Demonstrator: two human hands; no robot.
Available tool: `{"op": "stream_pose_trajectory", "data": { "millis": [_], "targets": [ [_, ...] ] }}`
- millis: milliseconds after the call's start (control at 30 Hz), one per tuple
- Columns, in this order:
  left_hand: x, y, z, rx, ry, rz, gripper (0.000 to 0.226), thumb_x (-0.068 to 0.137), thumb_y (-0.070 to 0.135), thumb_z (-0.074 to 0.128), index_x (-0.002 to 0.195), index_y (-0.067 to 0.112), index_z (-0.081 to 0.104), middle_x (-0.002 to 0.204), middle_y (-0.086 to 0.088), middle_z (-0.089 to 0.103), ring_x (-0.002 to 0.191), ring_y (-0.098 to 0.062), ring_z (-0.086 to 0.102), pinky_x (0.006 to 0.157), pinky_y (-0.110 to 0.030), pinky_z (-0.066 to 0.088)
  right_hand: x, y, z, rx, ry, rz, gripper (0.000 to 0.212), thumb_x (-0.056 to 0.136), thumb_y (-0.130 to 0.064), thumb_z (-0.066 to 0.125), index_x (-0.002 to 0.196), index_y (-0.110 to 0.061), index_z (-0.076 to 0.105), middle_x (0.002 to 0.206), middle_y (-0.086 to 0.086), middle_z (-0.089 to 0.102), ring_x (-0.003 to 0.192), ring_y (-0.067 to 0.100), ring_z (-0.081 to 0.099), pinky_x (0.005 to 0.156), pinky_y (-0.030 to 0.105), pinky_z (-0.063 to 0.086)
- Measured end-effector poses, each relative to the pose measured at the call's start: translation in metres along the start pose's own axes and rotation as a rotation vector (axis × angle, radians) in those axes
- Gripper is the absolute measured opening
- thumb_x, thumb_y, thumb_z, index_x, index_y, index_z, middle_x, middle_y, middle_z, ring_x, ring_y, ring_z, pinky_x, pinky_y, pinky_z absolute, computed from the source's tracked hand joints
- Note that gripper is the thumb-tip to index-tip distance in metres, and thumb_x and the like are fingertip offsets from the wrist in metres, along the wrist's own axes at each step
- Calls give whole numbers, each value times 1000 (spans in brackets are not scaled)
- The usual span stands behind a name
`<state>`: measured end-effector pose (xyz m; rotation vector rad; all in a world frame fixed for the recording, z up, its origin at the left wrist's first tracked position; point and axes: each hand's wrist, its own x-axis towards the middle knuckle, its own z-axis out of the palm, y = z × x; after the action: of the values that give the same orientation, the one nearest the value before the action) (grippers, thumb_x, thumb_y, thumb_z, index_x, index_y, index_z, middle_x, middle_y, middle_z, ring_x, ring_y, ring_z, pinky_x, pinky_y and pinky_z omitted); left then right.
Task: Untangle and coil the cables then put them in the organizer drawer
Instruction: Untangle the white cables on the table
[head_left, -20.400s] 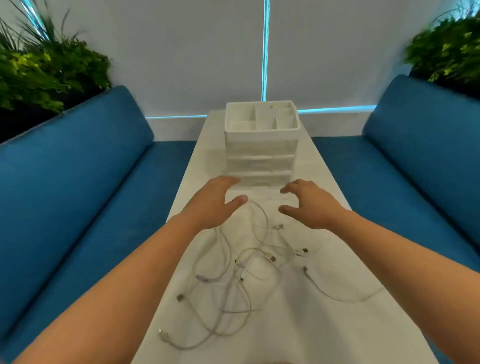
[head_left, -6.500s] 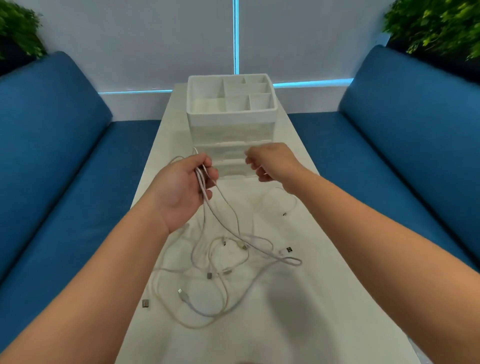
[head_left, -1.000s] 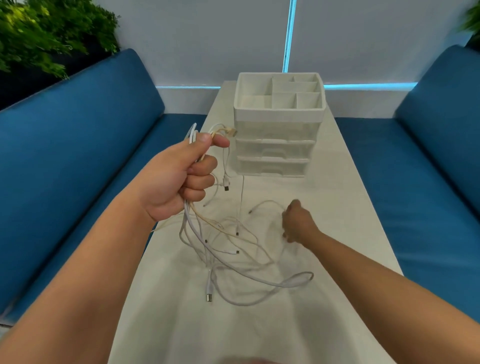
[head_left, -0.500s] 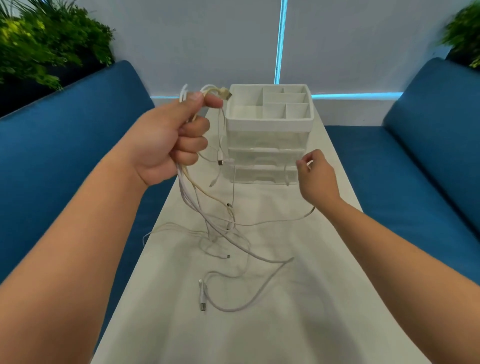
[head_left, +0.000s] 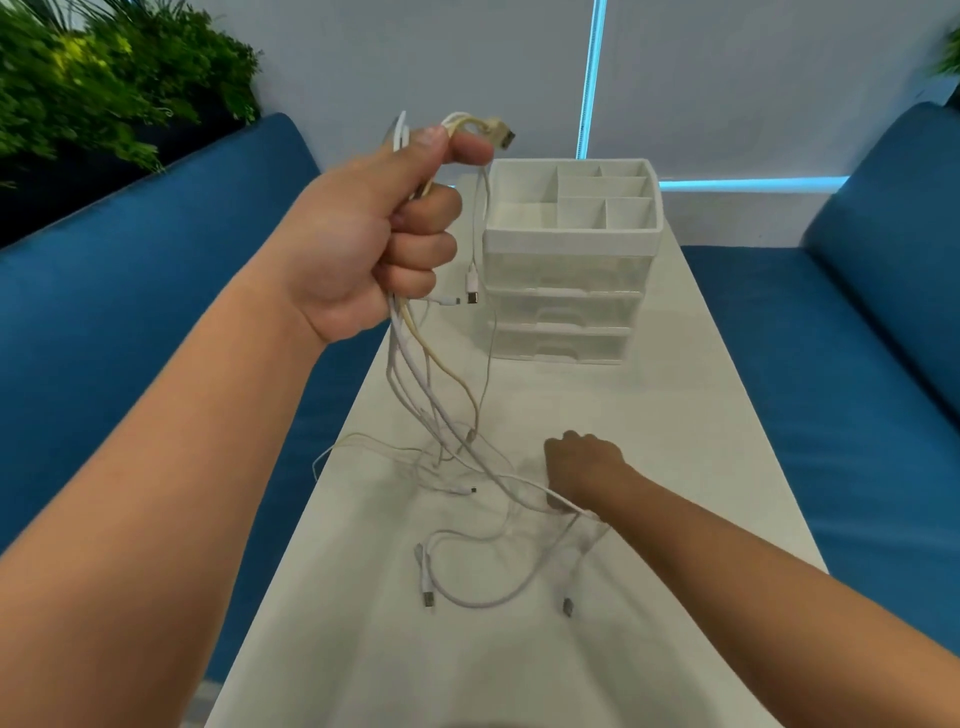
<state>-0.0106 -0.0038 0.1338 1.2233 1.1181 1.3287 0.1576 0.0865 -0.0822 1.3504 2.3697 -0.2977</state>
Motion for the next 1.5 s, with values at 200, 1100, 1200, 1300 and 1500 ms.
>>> {"op": "stream_pose_trajectory", "data": {
  "millis": [200,1100,1200,1300,1500],
  "targets": [
    [-8,4,1,-37,-16,31,32,107,36,30,102,24,59,53,13,22,41,0,17,35,-13,15,31,-26,21,563,-43,-49,74,89,-53,58,144,-8,34,142,12,41,126,30,48,94,32,40],
    [34,-10,4,-65,83,-34,26,103,37,41,97,24,63,53,11,21,43,-4,15,39,-17,12,-47,52,-161,1507,705,33,12,92,-25,59,90,-23,71,62,-11,44,57,11,37,53,23,32],
    [42,8,8,-77,65,31,28,103,38,39,97,25,63,52,11,21,42,-3,16,38,-16,13,-53,56,-167,1597,803,57,15,91,-23,57,84,-25,70,63,-13,45,61,7,38,55,22,32],
    [46,10,15,-75,61,50,30,104,40,39,97,25,64,53,11,21,42,-3,16,39,-17,13,-58,56,-169,1606,845,36,16,92,-24,57,85,-26,71,62,-15,45,61,5,39,56,22,32],
    [43,-54,23,-37,115,-123,26,104,37,41,100,22,62,53,11,23,43,-4,18,38,-17,16,-59,50,-156,1574,916,36,17,93,-23,56,87,-23,72,55,-15,43,56,5,38,51,20,32]
  ]
}}
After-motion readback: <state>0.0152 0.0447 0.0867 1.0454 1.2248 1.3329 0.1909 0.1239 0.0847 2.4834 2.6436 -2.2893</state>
